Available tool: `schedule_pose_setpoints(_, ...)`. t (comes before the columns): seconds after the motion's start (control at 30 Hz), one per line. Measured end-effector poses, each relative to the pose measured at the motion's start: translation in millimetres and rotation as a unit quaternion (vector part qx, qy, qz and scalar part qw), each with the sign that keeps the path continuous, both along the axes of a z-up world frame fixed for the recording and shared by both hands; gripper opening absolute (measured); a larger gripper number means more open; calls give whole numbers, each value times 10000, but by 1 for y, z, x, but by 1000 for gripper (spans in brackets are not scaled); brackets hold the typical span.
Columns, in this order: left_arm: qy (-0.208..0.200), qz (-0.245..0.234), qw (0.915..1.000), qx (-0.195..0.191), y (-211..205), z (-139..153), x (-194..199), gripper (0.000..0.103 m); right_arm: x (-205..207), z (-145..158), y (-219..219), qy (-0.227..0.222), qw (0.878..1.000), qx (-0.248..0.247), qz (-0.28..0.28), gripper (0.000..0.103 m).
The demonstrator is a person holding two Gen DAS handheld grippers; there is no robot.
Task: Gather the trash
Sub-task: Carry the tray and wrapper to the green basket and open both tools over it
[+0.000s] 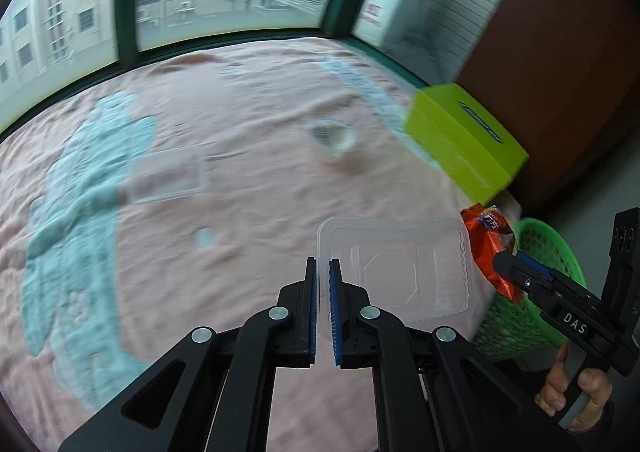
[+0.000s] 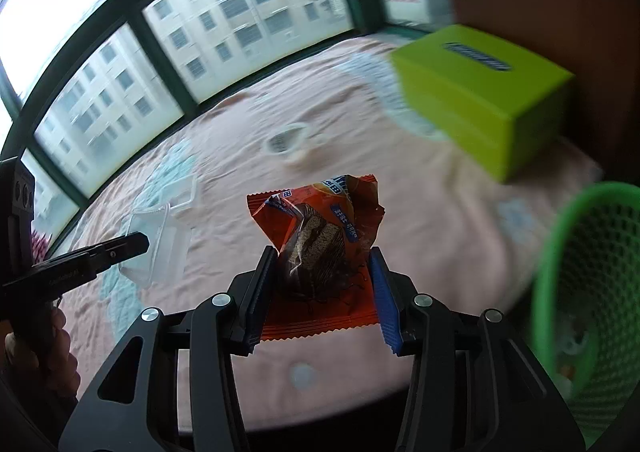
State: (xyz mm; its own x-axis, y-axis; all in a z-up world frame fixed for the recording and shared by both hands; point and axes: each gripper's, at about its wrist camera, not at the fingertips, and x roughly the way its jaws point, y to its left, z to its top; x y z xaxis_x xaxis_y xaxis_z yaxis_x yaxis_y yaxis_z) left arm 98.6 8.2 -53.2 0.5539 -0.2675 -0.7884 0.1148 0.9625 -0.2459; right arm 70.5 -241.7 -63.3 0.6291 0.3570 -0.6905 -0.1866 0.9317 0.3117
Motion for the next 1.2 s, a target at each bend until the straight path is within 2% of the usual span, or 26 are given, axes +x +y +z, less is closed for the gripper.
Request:
schedule_pose_setpoints(0.27, -17, -664, 9978, 12, -73, 6, 4, 6, -29, 4, -73, -51, 9972, -8, -741, 46)
schedule_pose_setpoints(0.7, -62, -1570, 9876, 78, -184, 12, 5, 6, -66, 2, -166, -31, 9855, -225, -1679, 47)
schedule_pose_setpoints(0.97, -63, -2026, 9791, 192, -239, 11, 2, 6, -88, -1, -210, 33, 9757, -313, -2167, 51)
schedule_pose_setpoints(1.2, -30, -2325, 9720, 331, -276, 7, -2, 6, -104, -2, -230, 57, 9710, -245, -2377, 60)
